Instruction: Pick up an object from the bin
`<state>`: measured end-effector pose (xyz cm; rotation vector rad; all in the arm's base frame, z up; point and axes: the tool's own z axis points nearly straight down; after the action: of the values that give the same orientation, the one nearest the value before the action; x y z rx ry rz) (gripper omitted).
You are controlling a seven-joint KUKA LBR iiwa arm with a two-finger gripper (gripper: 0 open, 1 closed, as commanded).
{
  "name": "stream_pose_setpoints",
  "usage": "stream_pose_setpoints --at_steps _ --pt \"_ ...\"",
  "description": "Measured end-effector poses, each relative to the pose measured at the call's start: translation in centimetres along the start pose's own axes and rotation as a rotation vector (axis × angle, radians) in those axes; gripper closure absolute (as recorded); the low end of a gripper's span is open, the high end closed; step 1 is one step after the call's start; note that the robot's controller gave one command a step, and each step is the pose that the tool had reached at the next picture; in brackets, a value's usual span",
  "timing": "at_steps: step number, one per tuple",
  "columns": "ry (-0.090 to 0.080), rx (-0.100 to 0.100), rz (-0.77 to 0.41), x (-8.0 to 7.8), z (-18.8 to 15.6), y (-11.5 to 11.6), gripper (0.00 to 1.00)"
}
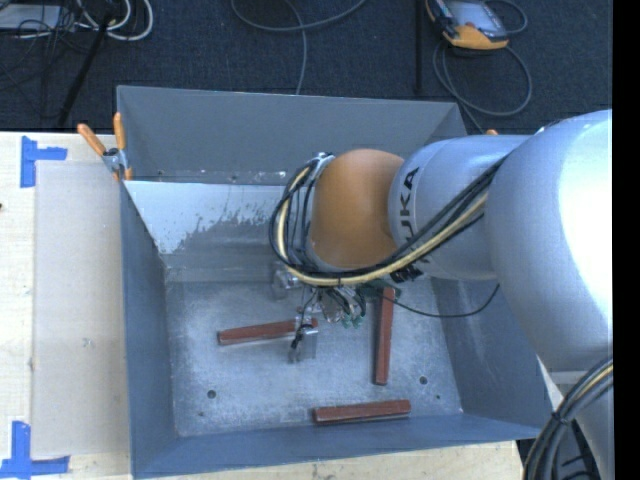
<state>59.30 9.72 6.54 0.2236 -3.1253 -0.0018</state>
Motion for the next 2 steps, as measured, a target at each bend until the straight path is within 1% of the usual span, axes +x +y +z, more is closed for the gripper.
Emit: stream_pose_setpoints --at_steps 1,2 --pt "-0.009 0.001 0.004 -0.3 -0.5 -0.2 1.0" --pt "-0.013 0.003 -0.331 4.9 -12.4 1.4 1.0"
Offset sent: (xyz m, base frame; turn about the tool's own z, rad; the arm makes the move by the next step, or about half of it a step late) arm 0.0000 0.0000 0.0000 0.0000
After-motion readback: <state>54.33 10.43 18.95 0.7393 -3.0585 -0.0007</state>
